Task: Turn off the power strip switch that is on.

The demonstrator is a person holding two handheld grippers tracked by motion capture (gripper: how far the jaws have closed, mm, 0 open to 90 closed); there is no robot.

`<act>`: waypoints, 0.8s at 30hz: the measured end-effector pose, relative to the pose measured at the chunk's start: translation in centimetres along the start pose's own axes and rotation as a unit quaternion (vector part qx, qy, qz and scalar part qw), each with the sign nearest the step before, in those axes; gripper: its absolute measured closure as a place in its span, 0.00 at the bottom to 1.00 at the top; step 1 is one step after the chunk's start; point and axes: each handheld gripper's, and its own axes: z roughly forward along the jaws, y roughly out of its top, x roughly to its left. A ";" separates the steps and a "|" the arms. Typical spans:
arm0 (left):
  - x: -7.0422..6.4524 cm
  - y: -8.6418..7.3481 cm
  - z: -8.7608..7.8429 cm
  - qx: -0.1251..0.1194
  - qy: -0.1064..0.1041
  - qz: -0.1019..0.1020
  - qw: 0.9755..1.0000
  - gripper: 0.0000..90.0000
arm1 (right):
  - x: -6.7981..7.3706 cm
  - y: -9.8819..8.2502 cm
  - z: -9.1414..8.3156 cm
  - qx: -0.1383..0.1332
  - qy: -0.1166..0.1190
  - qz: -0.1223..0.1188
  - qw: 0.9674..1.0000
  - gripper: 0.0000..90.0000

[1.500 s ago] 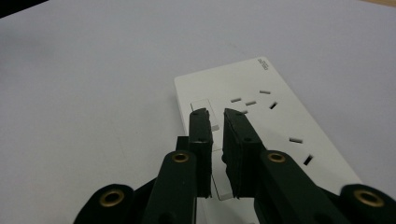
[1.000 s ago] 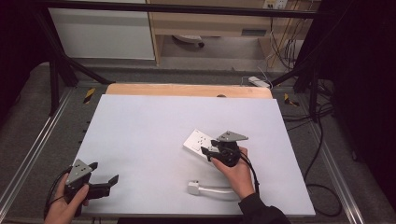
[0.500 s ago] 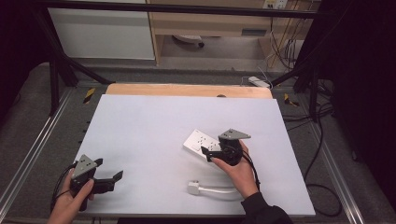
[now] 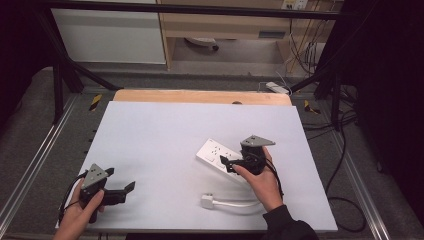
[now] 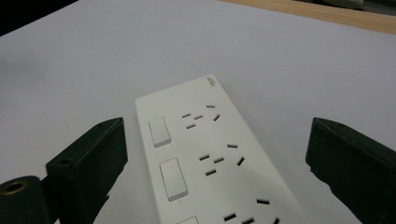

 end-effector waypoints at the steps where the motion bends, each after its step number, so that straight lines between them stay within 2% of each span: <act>1: 0.0 0.0 0.0 0.000 0.000 -0.001 1.000 0.08 | -0.1 0.0 -0.1 0.004 0.003 -0.003 1.000 0.06; 9: 0.3 0.3 0.3 -0.001 0.001 -0.001 1.000 0.08 | -0.7 0.2 -1.4 0.006 0.007 -0.011 1.000 0.06; 17: 0.3 0.2 0.2 0.001 0.000 -0.001 1.000 0.08 | -1.3 0.6 -3.0 -0.008 0.003 -0.018 1.000 0.06; 24: 0.2 0.1 0.1 0.002 -0.003 -0.001 1.000 0.08 | -2.0 0.6 -4.2 -0.006 0.000 -0.012 1.000 0.06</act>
